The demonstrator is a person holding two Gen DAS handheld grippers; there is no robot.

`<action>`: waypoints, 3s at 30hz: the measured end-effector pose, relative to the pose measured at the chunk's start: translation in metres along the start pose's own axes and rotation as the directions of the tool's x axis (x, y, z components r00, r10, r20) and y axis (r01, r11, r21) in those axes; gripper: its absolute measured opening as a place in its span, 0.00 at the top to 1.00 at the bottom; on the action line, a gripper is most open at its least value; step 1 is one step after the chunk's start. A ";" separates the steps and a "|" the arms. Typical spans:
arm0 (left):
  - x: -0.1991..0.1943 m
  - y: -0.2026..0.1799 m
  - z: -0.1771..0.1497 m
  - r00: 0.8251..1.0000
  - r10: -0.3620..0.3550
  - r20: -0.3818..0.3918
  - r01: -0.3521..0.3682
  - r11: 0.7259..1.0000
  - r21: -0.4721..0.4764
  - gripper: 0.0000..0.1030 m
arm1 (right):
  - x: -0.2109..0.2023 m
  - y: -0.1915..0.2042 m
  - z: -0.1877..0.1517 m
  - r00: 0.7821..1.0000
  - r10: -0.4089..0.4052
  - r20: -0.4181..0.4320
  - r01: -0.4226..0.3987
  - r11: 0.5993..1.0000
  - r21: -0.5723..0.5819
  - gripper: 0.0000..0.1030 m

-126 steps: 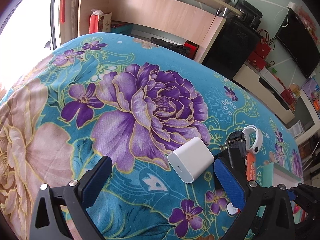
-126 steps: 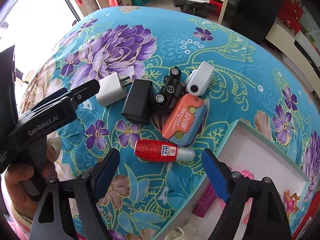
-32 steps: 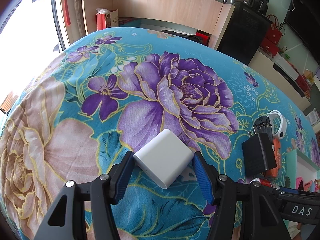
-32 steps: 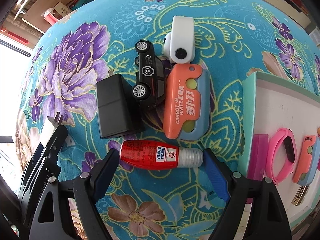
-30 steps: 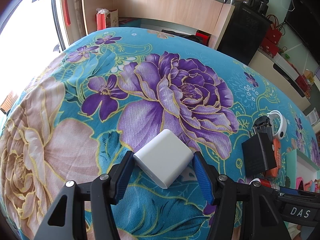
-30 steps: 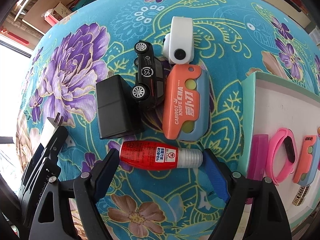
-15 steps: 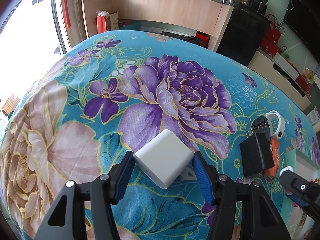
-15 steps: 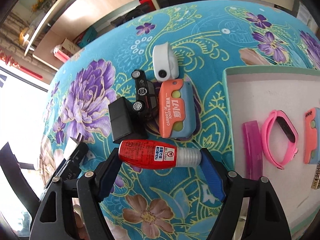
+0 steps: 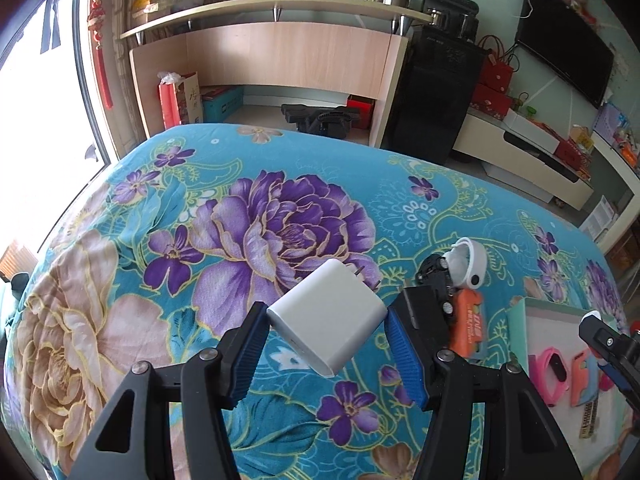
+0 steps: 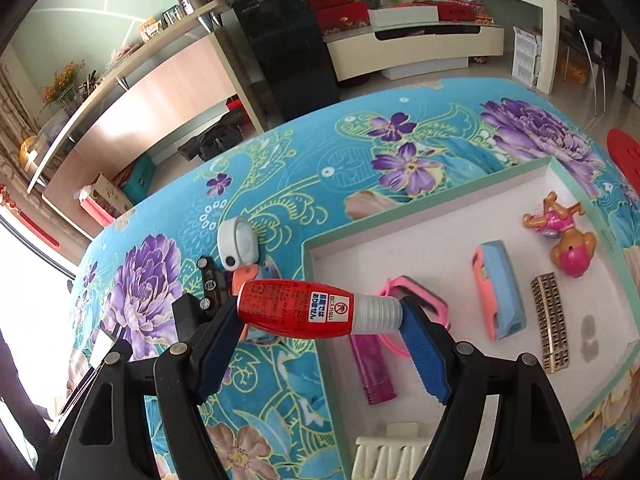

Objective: Organize rigid objects
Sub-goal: 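Carry the white cube with the left gripper while the right gripper carries the red bottle over the tray, then release the white cube into the tray with the left gripper while the right gripper releases the red bottle, then move the left gripper to the black charger while the right gripper moves to the orange carrot knife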

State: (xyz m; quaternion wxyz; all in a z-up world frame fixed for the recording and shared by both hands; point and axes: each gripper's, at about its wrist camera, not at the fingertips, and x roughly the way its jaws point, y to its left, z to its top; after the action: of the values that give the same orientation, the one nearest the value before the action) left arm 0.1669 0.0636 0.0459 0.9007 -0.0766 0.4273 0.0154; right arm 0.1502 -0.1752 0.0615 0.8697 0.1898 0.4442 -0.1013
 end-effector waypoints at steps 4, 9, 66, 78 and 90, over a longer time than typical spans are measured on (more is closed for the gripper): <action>-0.012 -0.029 0.002 0.998 -0.054 0.028 0.052 0.997 0.063 0.39 | -0.013 -0.022 0.014 0.994 -0.089 0.061 0.088 0.996 0.010 0.23; -0.025 -0.074 0.000 0.990 -0.138 0.040 0.130 0.979 0.159 0.39 | -0.022 -0.060 0.026 0.974 -0.209 0.088 0.206 0.978 0.040 0.23; -0.002 -0.210 -0.056 0.981 -0.155 -0.117 0.192 0.867 0.460 0.31 | 0.010 -0.138 0.026 0.983 -0.158 -0.090 0.168 0.980 0.111 0.22; -0.002 -0.179 -0.039 0.991 -0.106 -0.077 0.127 0.915 0.383 0.29 | 0.003 -0.135 0.029 0.989 -0.132 -0.064 0.139 0.983 0.121 0.18; 0.010 -0.128 -0.023 0.999 -0.002 -0.052 0.016 0.965 0.261 0.24 | 0.002 -0.112 0.027 0.994 -0.095 -0.059 0.099 0.993 0.068 0.18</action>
State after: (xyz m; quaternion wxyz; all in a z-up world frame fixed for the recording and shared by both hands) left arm 0.1674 -0.0665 0.0402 0.8918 0.0406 0.4482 -0.0471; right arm 0.1324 -0.2879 0.0470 0.8439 0.2012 0.4731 -0.1537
